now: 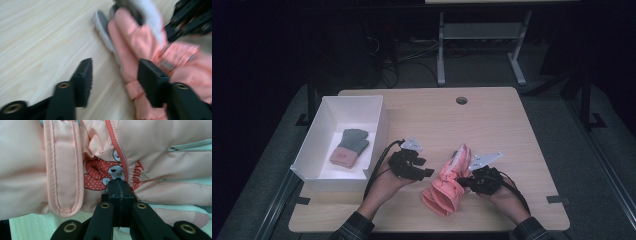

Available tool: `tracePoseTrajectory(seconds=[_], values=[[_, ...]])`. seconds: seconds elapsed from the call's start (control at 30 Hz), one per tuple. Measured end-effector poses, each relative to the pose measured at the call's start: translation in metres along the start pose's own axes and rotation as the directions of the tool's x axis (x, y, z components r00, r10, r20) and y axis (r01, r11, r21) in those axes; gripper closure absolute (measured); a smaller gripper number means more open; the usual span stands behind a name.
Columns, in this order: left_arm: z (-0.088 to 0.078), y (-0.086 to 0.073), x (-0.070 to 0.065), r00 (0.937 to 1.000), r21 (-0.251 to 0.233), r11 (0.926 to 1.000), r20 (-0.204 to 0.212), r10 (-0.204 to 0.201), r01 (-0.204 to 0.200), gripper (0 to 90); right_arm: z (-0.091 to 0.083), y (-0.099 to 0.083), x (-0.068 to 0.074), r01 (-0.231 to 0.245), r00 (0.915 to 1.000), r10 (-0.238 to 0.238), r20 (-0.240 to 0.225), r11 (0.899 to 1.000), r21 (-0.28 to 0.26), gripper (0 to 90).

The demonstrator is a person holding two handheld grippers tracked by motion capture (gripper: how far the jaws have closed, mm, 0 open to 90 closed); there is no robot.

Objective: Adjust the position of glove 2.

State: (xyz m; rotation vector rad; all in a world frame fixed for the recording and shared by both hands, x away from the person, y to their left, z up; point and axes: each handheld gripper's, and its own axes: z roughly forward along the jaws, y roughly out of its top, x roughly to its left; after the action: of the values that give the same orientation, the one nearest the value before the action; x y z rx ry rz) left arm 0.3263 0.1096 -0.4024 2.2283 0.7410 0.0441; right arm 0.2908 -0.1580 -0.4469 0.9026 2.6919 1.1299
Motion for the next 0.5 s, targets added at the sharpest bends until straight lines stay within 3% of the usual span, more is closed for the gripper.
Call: tracePoseTrajectory(seconds=[0.03, 0.1, 0.2, 0.5], values=[[0.0, 0.003, -0.001, 0.9997, -0.016, 0.9998, 0.021, -0.013, 0.014, 40.5, 0.0, 0.0, 0.0, 0.007, 1.0, -0.007, 0.002, 1.0, -0.001, 90.0], [0.001, 0.009, -0.004, 0.9988, -0.029, 0.9996, 0.049, -0.001, 0.003, 34.2, 0.0, 0.0, 0.0, 0.009, 1.0, -0.009, 0.002, 1.0, -0.002, 90.0], [0.008, 0.018, -0.01, 0.998, -0.033, 0.9992, 0.058, 0.026, -0.024, 27.6, 0.0, 0.0, 0.0, 0.006, 1.0, -0.006, 0.003, 1.0, -0.001, 90.0], [0.037, 0.034, -0.018, 0.9947, 0.003, 0.9987, 0.09, 0.05, -0.05, 20.6, 0.0, 0.0, 0.0, 0.003, 1.0, -0.003, 0.001, 1.0, -0.005, 90.0]])
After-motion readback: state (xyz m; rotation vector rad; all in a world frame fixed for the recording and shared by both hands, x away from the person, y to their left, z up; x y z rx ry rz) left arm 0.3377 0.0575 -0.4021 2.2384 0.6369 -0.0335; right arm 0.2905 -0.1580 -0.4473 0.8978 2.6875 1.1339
